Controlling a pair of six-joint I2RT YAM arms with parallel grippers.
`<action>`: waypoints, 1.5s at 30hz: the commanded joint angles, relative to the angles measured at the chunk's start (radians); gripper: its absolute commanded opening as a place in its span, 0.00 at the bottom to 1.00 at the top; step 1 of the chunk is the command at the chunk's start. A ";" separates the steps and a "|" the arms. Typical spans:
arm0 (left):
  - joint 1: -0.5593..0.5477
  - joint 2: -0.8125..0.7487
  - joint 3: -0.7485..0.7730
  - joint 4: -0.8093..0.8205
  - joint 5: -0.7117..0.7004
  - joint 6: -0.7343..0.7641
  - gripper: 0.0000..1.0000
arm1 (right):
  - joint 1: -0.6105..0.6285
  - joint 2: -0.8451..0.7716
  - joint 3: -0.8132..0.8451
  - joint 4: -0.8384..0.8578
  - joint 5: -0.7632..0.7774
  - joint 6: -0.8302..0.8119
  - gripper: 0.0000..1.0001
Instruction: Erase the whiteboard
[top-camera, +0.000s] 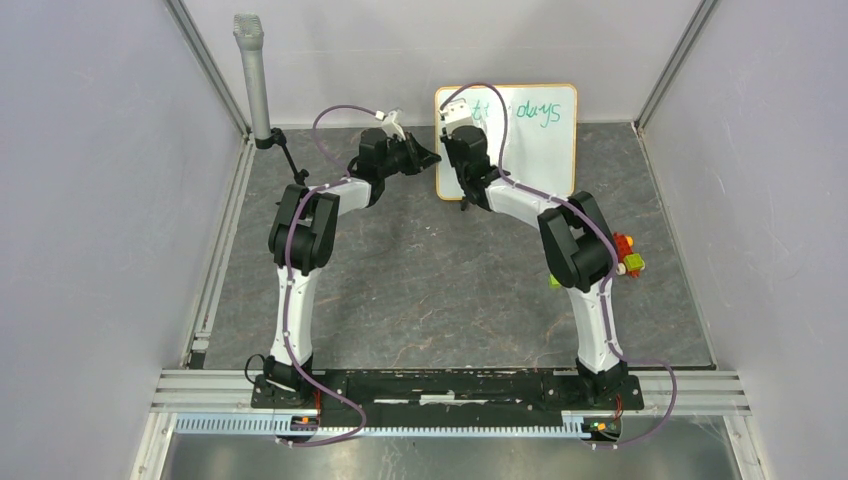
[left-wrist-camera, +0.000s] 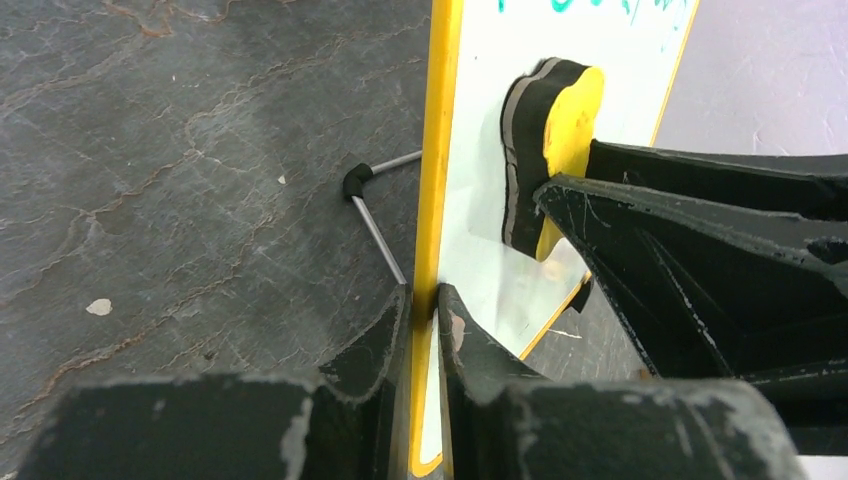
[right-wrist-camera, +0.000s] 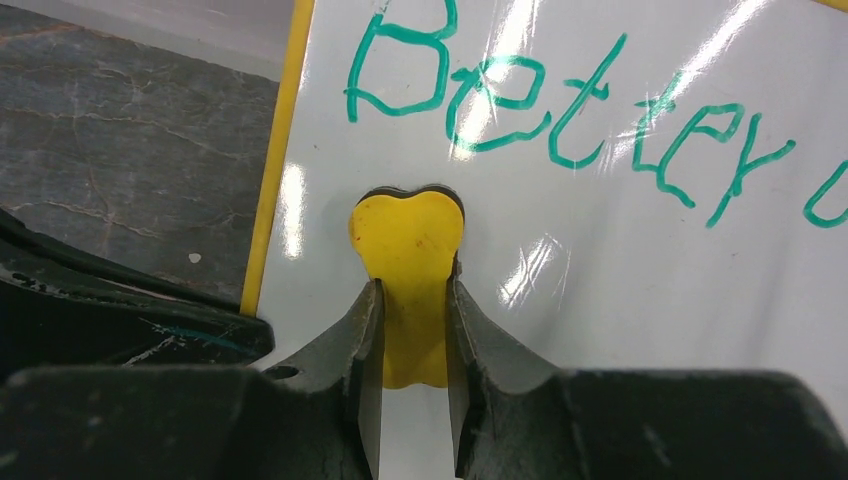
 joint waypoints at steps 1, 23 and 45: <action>0.004 -0.037 0.034 -0.080 0.009 0.064 0.02 | -0.061 -0.025 -0.009 0.061 0.043 0.020 0.27; 0.010 -0.036 0.062 -0.036 0.063 -0.033 0.25 | -0.078 -0.022 0.056 0.161 -0.079 -0.025 0.65; 0.044 0.106 0.307 -0.013 0.048 -0.127 0.61 | -0.088 -0.033 0.118 0.097 -0.099 0.018 0.62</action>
